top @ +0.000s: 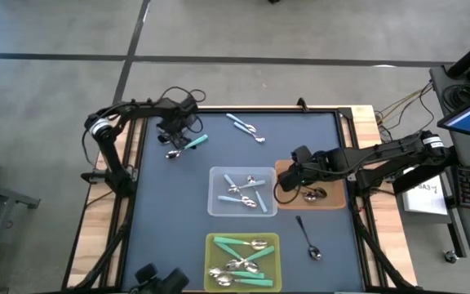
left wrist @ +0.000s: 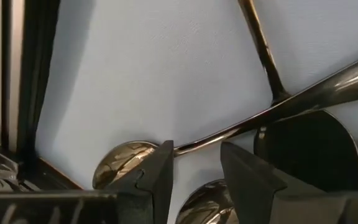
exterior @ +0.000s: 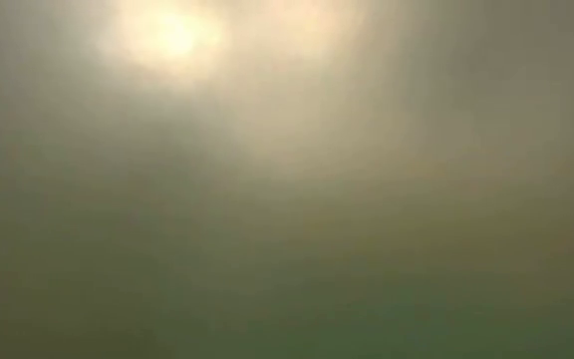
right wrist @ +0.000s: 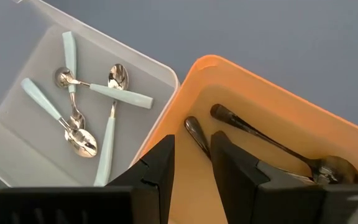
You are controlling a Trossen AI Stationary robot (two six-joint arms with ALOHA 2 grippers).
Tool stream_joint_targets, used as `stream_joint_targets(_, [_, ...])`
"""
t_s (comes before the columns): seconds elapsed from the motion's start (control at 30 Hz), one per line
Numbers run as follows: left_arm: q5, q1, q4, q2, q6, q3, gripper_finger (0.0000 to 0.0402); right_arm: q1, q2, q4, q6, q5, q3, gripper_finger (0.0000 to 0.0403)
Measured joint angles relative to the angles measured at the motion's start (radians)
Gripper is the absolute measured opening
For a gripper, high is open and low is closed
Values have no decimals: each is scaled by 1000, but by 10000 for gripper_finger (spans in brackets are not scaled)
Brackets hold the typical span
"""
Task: Sort silverware by color (type)
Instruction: Put the black spoon into the orange bin
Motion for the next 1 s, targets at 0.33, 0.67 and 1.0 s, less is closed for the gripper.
stream_joint_targets(0.33, [24, 4, -193, 155, 48, 180, 25, 0, 0, 1, -66, 0, 0, 95])
stream_joint_targets(0.67, [23, 18, -233, 194, 21, 281, 2, 0, 0, 2, -201, 0, 0, 95])
stream_joint_targets(1.0, [143, 18, -282, 148, -30, 322, 0, 0, 0, 4, -210, -1, 0, 95])
